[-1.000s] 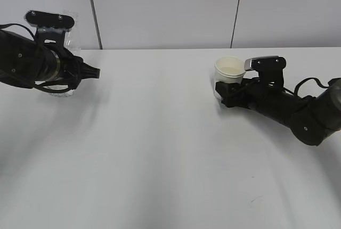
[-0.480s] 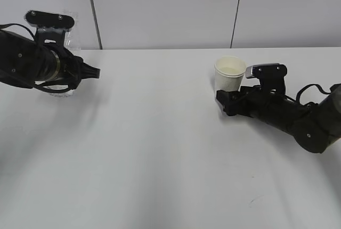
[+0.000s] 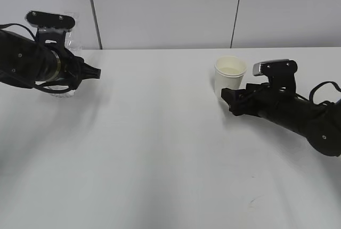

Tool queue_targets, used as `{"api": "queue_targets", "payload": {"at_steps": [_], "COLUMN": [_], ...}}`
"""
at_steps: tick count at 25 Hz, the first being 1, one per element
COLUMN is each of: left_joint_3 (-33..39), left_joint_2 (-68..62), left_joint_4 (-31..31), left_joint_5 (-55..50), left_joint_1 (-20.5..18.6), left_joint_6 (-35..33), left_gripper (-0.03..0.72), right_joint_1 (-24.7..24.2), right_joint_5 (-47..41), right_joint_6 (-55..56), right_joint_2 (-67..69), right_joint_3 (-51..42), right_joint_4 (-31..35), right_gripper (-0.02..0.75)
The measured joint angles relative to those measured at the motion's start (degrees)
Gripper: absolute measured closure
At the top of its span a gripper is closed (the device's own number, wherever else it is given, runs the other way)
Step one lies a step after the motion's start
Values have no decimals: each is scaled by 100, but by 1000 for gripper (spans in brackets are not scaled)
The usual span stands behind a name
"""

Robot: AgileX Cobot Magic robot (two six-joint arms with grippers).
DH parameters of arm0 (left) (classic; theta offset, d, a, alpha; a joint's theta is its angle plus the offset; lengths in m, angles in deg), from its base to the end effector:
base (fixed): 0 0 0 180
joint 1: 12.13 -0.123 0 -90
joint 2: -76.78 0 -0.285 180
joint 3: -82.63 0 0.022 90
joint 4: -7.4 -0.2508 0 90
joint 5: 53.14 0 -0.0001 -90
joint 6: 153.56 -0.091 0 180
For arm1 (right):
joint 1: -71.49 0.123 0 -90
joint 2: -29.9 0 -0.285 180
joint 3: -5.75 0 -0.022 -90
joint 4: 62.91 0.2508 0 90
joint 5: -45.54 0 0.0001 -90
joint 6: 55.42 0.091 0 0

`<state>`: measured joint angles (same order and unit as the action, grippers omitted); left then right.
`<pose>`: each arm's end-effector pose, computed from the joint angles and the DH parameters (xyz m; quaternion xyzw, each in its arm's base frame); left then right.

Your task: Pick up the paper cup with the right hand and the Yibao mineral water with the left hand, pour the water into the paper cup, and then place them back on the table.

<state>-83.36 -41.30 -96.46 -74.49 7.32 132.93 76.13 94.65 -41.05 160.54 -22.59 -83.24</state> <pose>0.3909 -0.1039 0.1718 0.0565 0.8812 0.0771 0.4629 0.3745 0.0544 0.0805 -0.1023 0.8173 0.1356 0.5507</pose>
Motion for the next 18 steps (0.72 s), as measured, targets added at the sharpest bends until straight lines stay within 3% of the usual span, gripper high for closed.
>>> {"api": "queue_targets", "payload": {"at_steps": [18], "left_joint_3": [-490], "left_joint_2": [-38], "left_joint_4": [-5], "left_joint_5": [503], "left_joint_1": [-6], "left_joint_6": [25], "left_gripper": [377], "right_joint_1": [0], "right_joint_5": [9], "right_joint_6": [-115], "right_joint_2": [-1185], "right_joint_3": [-995], "right_joint_4": [5], "right_gripper": [144]}}
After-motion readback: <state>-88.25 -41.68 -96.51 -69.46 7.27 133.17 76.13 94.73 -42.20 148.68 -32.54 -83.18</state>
